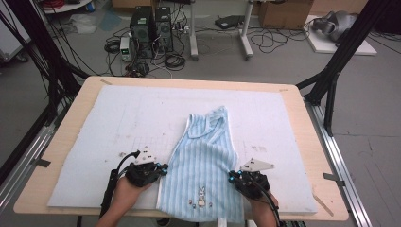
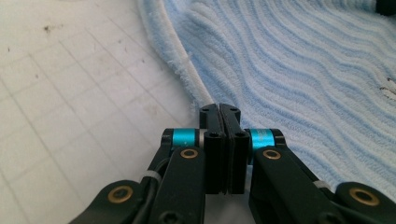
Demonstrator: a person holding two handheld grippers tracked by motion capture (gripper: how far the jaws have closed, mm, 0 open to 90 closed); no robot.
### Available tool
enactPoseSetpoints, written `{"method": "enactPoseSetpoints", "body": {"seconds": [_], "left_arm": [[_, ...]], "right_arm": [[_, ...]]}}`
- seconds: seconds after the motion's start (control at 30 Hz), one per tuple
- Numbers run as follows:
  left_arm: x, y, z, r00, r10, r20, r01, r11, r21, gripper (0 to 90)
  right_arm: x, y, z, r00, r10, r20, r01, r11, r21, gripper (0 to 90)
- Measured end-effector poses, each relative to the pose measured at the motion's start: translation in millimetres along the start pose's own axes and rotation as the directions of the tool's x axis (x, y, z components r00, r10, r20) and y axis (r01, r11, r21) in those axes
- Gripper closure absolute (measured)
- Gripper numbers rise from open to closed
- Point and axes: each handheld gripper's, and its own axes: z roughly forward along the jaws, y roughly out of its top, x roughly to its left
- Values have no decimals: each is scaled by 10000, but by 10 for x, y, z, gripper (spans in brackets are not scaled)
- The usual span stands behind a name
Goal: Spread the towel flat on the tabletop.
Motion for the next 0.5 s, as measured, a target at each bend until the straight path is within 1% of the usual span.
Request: {"method": "enactPoseSetpoints", "body": {"seconds": [0.07,0.17,0.27,0.4,0.43,0.47,0.5], "left_arm": [[-15,-63,-55,9997,-116,210,119,9998,-139,881],[-60,-151,-122,9983,-288,499,303,9991,-283,880],[-114,-220,-182,9971,-265,711,289,9991,-322,880],[-147,-278,-238,9956,-252,901,282,9991,-328,876],[-144,-275,-241,9957,-232,893,262,9991,-329,859],[-131,-263,-239,9959,-228,873,264,9988,-405,801],[-121,-253,-235,9959,-293,851,334,9983,-473,671]], "right_arm": [[39,-45,-48,9998,-168,-129,168,9999,2,846],[100,-133,-110,9991,-241,-361,235,9996,-168,846],[144,-172,-152,9987,-297,-424,291,9995,-138,846],[199,-199,-208,9977,-429,-527,423,9990,-130,840],[199,-193,-220,9973,-487,-558,475,9986,-235,823],[201,-186,-229,9975,-394,-579,375,9988,-330,792],[185,-165,-240,9979,-267,-588,234,9981,-567,738]]}}
